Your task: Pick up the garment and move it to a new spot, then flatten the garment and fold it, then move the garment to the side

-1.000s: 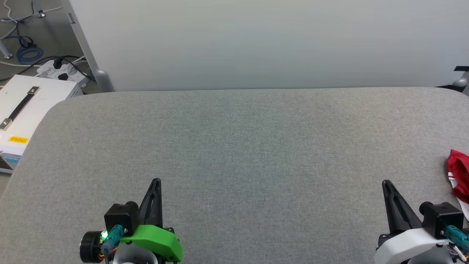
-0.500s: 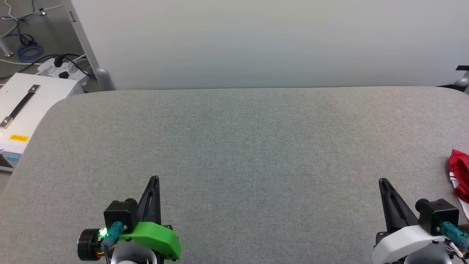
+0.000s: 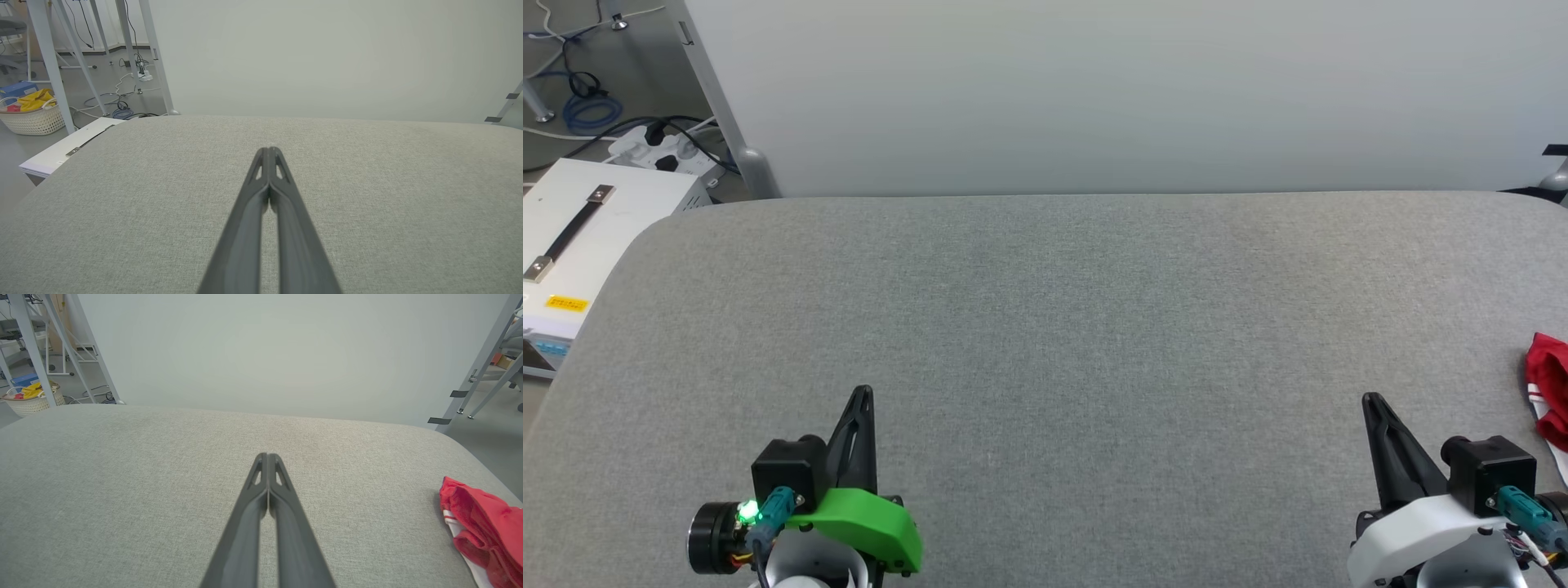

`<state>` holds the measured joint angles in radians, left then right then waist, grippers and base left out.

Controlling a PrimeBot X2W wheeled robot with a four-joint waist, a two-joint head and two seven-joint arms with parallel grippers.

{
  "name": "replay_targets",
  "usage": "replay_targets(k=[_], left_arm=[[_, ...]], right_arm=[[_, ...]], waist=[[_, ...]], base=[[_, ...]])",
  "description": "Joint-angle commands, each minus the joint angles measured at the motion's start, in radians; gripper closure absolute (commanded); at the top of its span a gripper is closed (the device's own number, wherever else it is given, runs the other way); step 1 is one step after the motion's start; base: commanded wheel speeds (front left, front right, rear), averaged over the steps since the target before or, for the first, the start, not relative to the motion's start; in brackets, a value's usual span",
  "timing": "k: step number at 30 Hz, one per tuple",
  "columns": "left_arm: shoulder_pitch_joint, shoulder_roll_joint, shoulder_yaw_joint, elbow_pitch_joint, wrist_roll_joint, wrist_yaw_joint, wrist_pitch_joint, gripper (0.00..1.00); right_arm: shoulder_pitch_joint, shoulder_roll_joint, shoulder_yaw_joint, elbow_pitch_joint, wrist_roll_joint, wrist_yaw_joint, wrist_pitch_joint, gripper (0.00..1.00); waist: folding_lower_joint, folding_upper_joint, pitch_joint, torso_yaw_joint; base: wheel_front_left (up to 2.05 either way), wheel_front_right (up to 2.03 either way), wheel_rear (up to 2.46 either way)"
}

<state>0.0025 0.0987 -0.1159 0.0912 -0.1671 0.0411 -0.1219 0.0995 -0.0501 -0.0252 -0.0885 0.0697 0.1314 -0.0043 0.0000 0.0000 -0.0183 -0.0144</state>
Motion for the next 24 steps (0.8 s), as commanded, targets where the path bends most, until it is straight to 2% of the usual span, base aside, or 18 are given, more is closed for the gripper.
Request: replay_targets(k=[1,24], left_arm=[[-0.001,-0.006,0.01,-0.006,0.012,-0.004,0.005,1.0],[-0.002,-0.023,0.052,-0.039,0.073,-0.019,0.051,1.0]], right_arm=[[-0.021,0.0,0.003,0.006,-0.013,0.0,0.0,1.0],[-0.052,0.0,0.012,0.038,-0.035,-0.001,0.002,1.0]], waist=[[0.0,0.0,0.0,0.0],[0.0,0.0,0.007,0.006]], base=[[0.0,0.0,0.0],[0.0,0.0,0.0]])
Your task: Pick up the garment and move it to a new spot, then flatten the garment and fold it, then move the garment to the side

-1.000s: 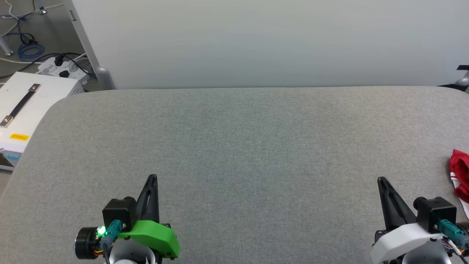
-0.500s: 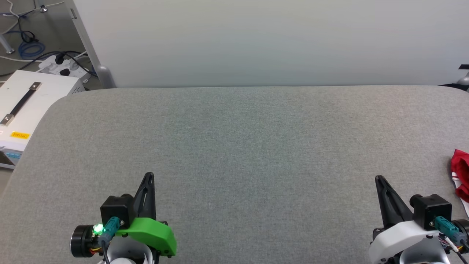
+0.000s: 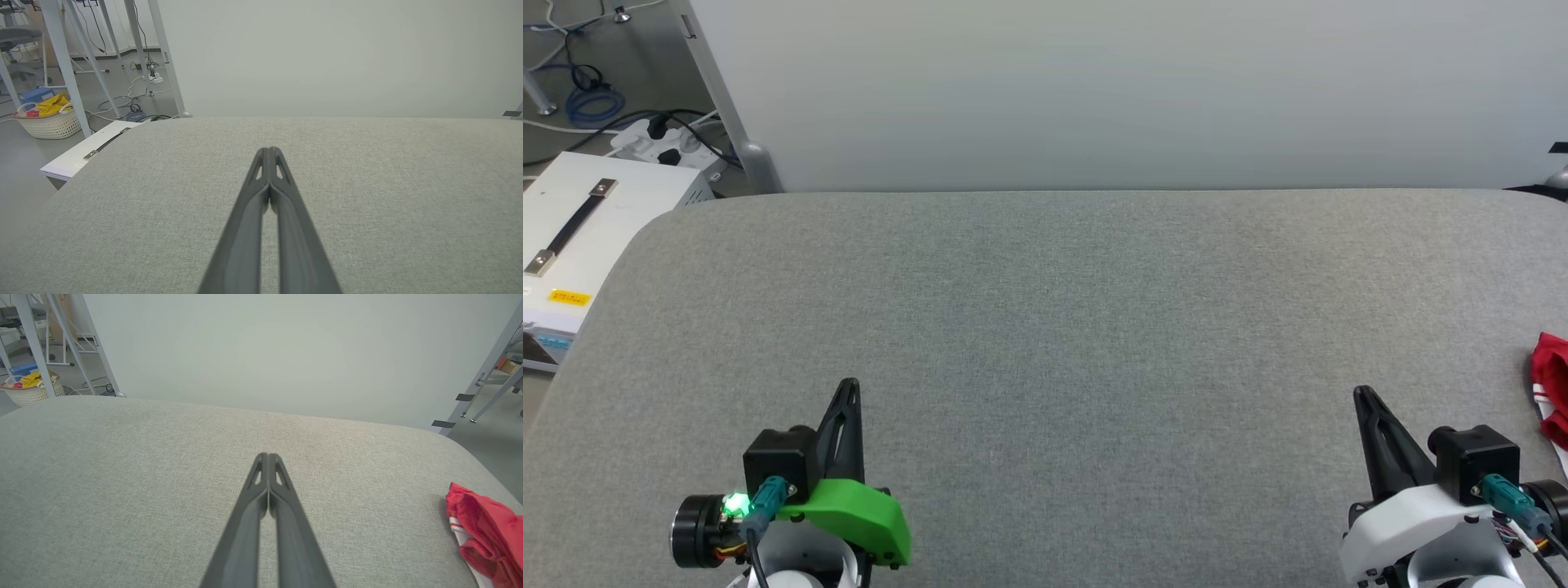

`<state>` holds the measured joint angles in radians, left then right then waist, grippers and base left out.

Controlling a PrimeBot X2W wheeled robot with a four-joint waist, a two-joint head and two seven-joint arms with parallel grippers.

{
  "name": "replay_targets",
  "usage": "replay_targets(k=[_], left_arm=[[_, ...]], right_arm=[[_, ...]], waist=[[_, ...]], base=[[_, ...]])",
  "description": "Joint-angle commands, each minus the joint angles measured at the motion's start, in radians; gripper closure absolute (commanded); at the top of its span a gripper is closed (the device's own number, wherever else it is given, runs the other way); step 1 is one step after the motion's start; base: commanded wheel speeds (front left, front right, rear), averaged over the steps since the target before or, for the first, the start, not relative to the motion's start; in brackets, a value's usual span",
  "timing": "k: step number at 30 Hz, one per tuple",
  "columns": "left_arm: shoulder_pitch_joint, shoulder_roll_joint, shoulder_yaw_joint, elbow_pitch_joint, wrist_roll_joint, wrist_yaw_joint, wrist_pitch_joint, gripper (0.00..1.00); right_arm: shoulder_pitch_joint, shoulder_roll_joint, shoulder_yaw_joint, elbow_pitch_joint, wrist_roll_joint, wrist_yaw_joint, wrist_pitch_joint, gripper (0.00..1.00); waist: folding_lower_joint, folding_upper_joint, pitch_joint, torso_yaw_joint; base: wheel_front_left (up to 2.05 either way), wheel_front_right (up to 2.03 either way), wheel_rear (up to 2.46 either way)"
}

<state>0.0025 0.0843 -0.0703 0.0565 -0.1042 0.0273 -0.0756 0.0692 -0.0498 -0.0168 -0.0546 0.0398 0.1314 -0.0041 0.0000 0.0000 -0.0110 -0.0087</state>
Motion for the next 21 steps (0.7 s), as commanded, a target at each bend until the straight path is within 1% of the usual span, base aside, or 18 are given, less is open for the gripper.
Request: replay_targets(k=[1,21], left_arm=[[-0.002,-0.009,0.008,-0.006,0.012,-0.006,0.006,1.0],[-0.002,-0.025,0.048,-0.038,0.071,-0.02,0.051,1.0]], right_arm=[[-0.023,-0.001,0.004,0.006,-0.006,-0.001,0.002,1.0],[-0.053,-0.001,0.012,0.037,-0.028,-0.001,0.003,1.0]], waist=[[0.0,0.0,0.0,0.0],[0.0,0.0,0.007,0.006]], base=[[0.0,0.0,0.0],[0.0,0.0,0.0]])
